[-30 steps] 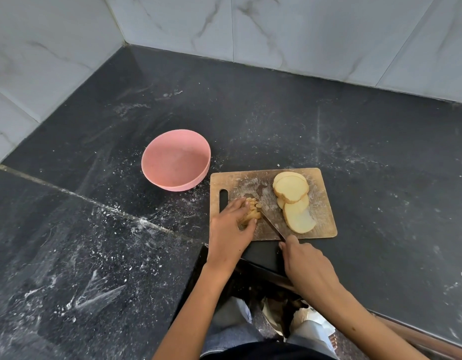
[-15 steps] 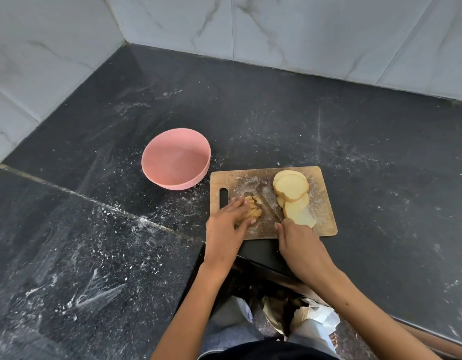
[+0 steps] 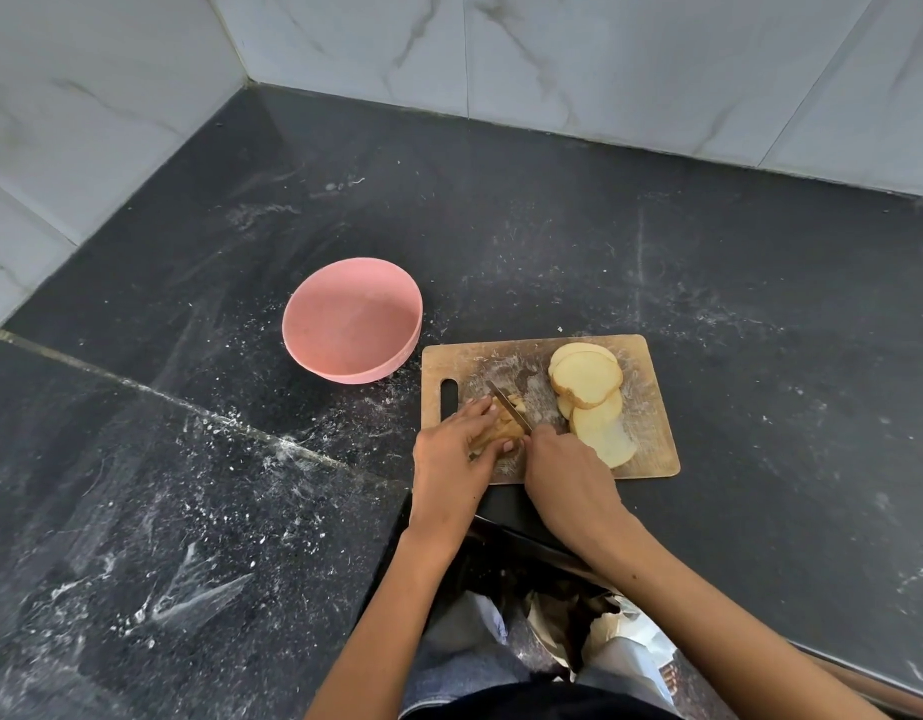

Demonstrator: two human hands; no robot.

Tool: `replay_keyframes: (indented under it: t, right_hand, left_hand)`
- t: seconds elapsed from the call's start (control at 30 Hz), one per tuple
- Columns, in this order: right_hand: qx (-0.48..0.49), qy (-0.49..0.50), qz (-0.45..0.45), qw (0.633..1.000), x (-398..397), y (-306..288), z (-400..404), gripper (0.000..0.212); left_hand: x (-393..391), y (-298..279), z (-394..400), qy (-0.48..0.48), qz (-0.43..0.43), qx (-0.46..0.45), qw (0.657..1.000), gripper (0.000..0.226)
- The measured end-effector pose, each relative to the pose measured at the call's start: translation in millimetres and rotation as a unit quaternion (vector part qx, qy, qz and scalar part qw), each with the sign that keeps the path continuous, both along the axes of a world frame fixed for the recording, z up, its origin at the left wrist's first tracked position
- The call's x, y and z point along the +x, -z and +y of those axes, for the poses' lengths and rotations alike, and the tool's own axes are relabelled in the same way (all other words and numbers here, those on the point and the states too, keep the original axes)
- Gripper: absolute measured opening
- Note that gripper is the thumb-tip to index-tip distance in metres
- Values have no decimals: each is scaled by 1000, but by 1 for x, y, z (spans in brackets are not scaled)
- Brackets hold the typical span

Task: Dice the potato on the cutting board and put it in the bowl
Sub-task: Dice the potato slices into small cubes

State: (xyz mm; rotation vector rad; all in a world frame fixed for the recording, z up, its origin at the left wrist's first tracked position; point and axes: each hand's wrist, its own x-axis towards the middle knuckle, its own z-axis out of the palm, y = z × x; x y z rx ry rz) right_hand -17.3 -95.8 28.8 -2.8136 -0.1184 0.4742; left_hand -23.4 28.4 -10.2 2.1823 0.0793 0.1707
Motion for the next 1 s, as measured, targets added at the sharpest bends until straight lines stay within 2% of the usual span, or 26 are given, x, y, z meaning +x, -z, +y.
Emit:
replay_keyframes:
  t: [0.17, 0.37, 0.6, 0.83, 1.0]
  right_hand:
    - [-12, -20, 14, 1000, 8, 5, 2, 24]
    - [9, -8, 60, 998, -14, 6, -18, 32]
    - [25, -5, 41, 999, 2, 7, -5, 32]
    - [-11, 5, 99, 995, -45, 0, -33, 26]
    - [-7, 21, 96, 995, -55, -1, -46, 25]
  left_hand:
    - [0, 3, -1, 0, -9, 1, 1000, 40]
    - [-2, 5, -2, -2, -6, -16, 1000, 38]
    - [-3, 7, -2, 6, -12, 5, 1000, 38]
    - [-5, 4, -6, -9, 8, -15, 1000, 38]
    - [-8, 4, -5, -6, 8, -15, 1000, 39]
